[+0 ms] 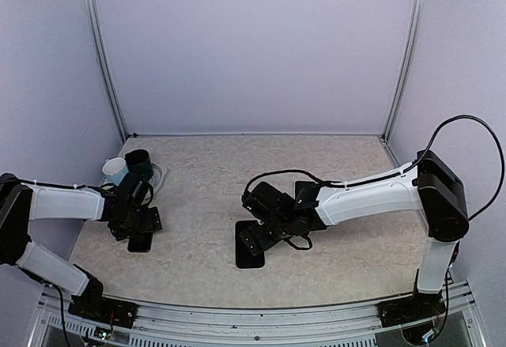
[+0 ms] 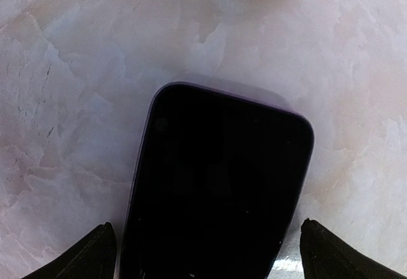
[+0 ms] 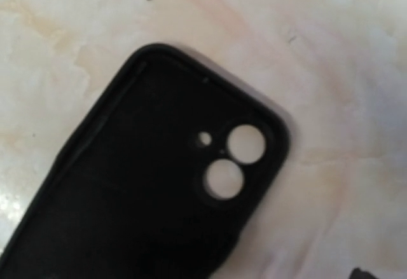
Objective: Put the phone into the phone case
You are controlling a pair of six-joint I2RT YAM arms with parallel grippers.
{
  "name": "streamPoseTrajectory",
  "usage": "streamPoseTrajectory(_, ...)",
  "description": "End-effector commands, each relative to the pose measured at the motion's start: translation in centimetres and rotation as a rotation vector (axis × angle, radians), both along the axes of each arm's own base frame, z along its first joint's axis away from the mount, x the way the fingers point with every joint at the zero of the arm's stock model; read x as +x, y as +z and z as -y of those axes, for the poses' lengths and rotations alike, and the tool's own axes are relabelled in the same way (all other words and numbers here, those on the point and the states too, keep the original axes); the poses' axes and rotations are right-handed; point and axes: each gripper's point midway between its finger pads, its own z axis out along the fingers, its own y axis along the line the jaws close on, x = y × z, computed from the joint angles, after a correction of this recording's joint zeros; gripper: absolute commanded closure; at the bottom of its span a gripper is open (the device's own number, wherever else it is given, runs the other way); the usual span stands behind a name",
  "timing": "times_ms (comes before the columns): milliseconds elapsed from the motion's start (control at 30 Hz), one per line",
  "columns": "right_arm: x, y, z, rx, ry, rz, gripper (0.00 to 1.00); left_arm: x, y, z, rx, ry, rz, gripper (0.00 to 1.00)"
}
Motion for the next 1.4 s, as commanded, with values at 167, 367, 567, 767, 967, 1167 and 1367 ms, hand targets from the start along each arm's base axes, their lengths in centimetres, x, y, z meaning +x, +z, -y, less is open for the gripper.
streamPoseTrajectory(167, 1.7, 3.6, 2.1, 0.016, -0.023, 0.086, 0.01, -4.6, -2.9, 4.0, -0.046, -0.116, -0.128, 0.04)
streamPoseTrajectory(367, 2.2, 3.9, 2.7, 0.015, -0.014, 0.103, 0.01, -5.4, -3.4, 3.9, -0.045, -0.11, -0.139, 0.14)
streamPoseTrajectory(567, 2.5, 3.6, 2.4, 0.016, 0.011, 0.107, 0.01, -5.5, -3.4, 5.4, -0.025, -0.176, -0.176, 0.22)
streamPoseTrajectory(767, 3.2, 3.6, 2.5, 0.016, 0.017, 0.11, 0.01, -6.9, -3.8, 7.9, -0.024, -0.268, -0.23, 0.19)
streamPoseTrajectory(967, 3.6, 3.7, 2.7, 0.01, 0.016, 0.111, 0.01, -7.6, -3.4, 8.9, -0.03, -0.34, -0.256, 0.01)
streamPoseTrajectory(1167, 3.8, 3.4, 2.5, 0.001, 0.027, 0.103, 0.01, -9.3, -2.5, 11.6, -0.141, -0.461, -0.307, 0.07)
streamPoseTrajectory(1367, 3.7, 3.2, 2.2, -0.007, 0.04, 0.097, 0.01, -8.7, -3.2, 11.5, -0.051, -0.437, -0.3, 0.12)
